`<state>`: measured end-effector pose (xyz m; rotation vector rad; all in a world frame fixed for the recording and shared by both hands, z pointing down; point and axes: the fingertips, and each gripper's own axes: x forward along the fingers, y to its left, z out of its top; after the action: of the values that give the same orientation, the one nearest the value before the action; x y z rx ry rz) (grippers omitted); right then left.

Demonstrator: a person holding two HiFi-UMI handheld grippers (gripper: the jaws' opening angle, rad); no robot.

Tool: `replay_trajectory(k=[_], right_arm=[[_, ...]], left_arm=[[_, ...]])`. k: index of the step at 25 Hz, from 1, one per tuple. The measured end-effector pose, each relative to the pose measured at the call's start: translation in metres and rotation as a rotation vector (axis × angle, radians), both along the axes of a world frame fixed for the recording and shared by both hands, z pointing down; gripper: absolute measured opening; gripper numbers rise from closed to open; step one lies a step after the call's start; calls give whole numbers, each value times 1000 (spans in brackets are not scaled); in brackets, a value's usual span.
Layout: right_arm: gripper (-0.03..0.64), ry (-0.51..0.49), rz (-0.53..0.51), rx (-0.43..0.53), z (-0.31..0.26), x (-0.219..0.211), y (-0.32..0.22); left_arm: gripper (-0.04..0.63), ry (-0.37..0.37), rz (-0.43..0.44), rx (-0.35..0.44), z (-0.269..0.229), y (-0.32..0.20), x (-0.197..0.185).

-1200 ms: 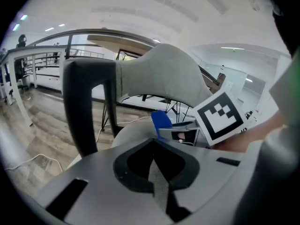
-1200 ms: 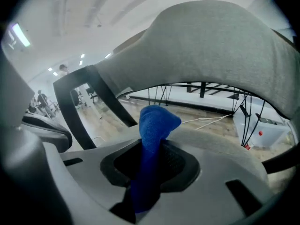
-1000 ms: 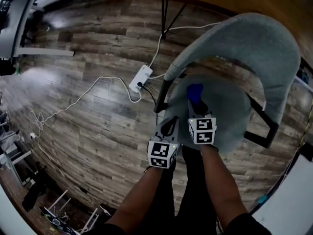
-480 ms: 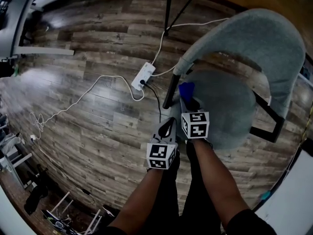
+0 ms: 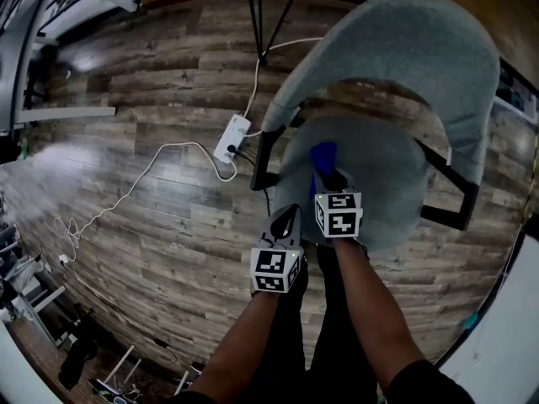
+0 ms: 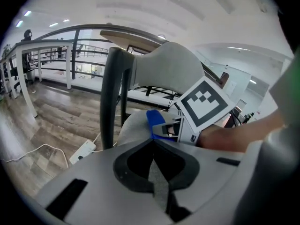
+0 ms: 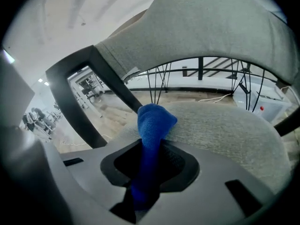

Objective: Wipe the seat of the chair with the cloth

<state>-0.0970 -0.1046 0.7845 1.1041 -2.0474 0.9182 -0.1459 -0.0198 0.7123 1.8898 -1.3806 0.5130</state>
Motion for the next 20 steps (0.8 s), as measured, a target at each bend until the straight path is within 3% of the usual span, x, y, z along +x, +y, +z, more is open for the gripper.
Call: replay_trajectory(k=[20], right_arm=[[97, 69, 201, 0, 2, 138, 8]], left_arm=[[5, -7, 192, -6, 3, -19, 90]])
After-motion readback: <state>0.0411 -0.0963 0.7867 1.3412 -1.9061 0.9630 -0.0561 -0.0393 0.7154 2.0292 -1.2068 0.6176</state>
